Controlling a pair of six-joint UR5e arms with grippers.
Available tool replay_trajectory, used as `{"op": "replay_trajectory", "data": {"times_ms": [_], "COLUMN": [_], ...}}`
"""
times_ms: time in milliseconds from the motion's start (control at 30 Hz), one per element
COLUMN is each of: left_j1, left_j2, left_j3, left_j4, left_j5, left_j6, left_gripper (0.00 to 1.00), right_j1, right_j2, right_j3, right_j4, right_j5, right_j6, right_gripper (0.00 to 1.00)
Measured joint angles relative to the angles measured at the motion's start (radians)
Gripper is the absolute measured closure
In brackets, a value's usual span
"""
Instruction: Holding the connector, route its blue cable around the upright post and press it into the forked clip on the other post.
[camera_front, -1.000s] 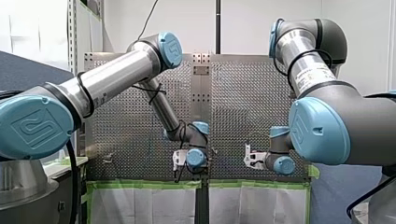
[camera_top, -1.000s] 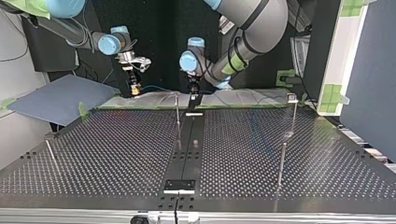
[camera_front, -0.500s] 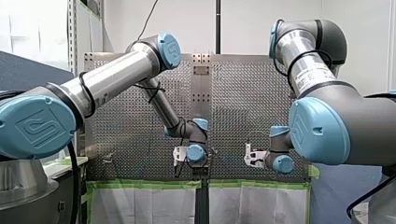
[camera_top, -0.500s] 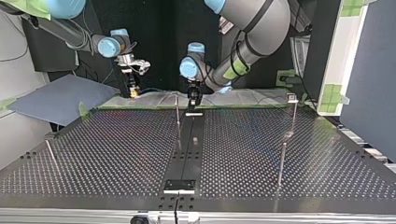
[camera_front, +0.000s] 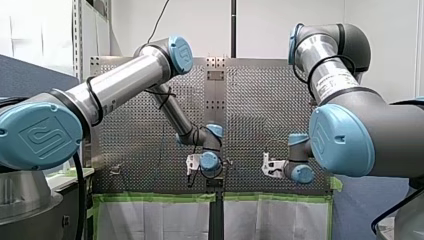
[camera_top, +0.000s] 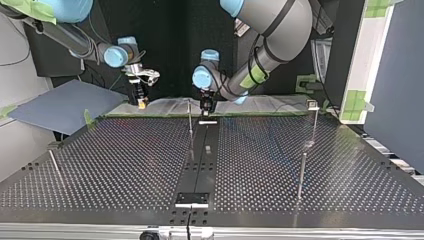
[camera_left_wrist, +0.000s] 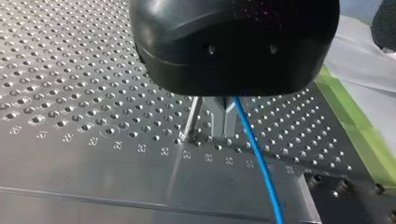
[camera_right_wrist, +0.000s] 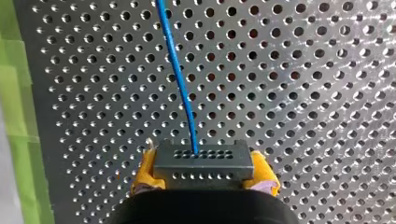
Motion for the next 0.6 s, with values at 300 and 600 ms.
{"op": "replay_trajectory", "data": {"times_ms": [300,600], "left_j1": [0.007,0.008], "left_j2": [0.0,0.0], "left_j3": [0.024,0.029], "left_j4": [-0.029,-0.037], "left_j5": [0.001,0.001], "left_j6": [0.007,0.01], "left_gripper": [1.0,0.97], "right_j1": [0.0,0.0], "right_j2": [0.002,0.003], "right_j3": [-0.051,-0.064], "right_j4": [0.039,0.059], "right_j5": [0.003,0.003], "right_j6": [-0.008,-0.022], "right_gripper": [1.0,1.0]}}
